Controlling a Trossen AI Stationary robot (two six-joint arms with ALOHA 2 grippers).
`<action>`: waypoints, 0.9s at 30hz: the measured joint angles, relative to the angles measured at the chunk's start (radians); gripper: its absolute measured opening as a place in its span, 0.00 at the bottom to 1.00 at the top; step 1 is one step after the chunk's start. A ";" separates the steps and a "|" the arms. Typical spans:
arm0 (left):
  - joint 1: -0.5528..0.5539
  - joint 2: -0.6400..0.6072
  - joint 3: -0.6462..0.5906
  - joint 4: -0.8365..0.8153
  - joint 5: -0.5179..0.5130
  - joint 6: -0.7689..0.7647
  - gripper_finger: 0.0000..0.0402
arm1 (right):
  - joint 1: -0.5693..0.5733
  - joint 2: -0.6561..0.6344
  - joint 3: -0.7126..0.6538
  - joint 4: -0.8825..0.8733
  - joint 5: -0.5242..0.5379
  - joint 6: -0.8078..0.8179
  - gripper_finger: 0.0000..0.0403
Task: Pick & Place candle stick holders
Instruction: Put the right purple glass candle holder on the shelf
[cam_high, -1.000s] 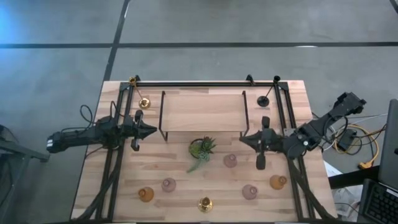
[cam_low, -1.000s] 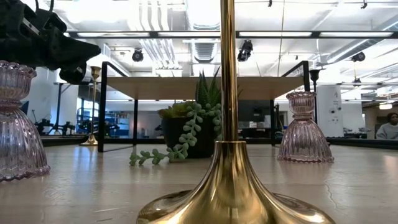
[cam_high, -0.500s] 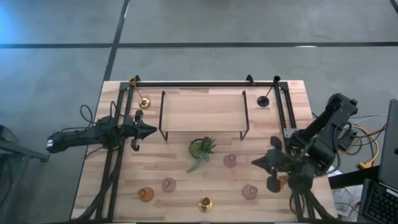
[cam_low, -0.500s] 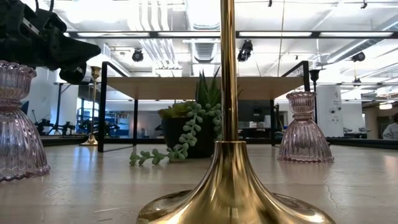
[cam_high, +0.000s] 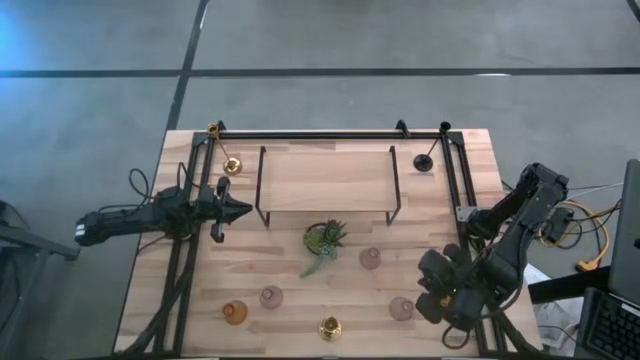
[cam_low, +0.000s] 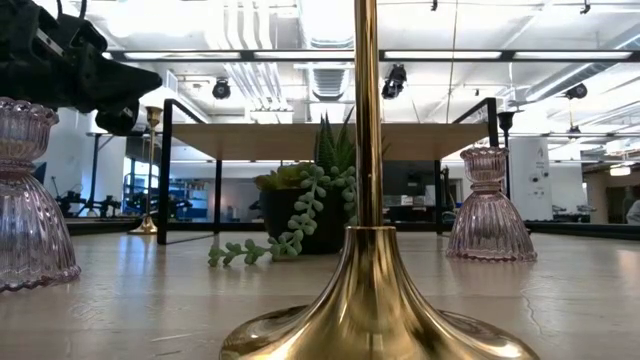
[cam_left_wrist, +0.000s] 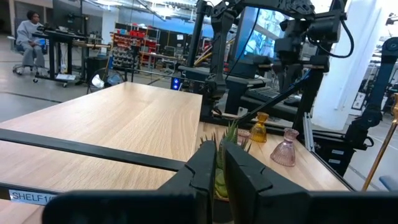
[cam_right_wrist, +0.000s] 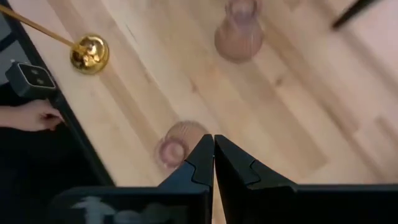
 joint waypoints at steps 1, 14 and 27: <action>0.000 0.000 0.000 0.000 0.000 0.000 0.09 | 0.000 0.003 0.000 0.000 -0.014 0.026 0.02; 0.000 0.000 0.000 0.000 0.000 0.000 0.09 | 0.002 0.041 -0.007 0.063 -0.100 0.077 0.23; 0.000 0.000 0.000 -0.007 0.000 0.000 0.09 | -0.019 0.160 -0.013 0.097 -0.311 0.047 0.46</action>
